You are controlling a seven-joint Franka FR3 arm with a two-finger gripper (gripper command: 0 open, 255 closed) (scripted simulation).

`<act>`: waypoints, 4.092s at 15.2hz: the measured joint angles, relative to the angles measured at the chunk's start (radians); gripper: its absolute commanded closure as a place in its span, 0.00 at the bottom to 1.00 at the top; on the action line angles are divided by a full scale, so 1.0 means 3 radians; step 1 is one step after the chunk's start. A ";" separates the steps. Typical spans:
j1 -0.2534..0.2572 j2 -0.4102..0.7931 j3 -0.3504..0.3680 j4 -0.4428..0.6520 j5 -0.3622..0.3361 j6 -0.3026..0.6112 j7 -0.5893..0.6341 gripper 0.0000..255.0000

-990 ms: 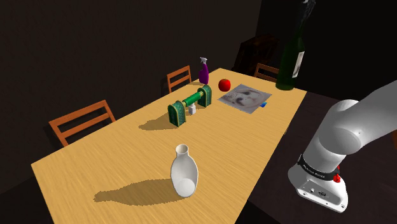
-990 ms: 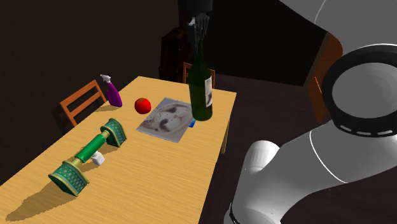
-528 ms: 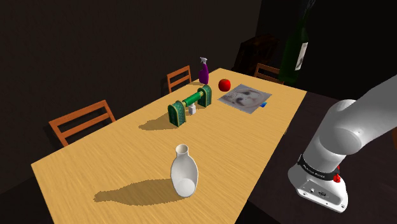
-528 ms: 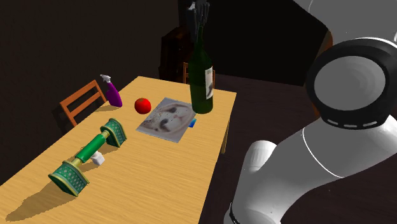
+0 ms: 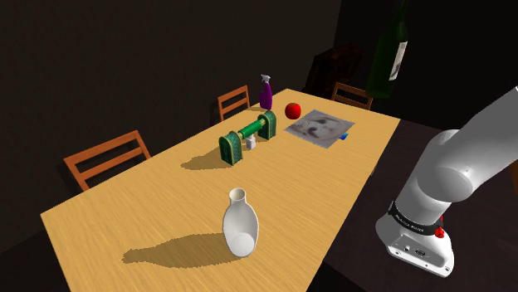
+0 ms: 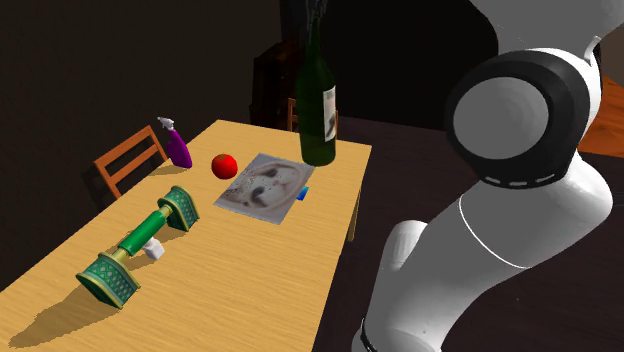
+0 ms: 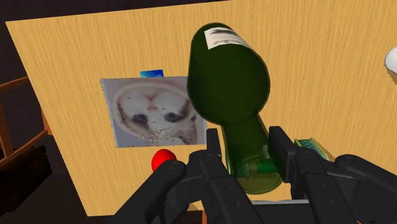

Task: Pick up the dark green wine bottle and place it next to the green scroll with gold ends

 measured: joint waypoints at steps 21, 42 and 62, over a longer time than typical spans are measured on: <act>0.0159 0.1141 -0.0121 0.0671 0.0586 0.0321 0.0229 1.00; 0.0008 0.2674 -0.0022 0.1497 0.1313 0.0887 0.0487 1.00; 0.0364 0.2197 -0.0033 -0.0151 0.1074 0.2080 0.0488 1.00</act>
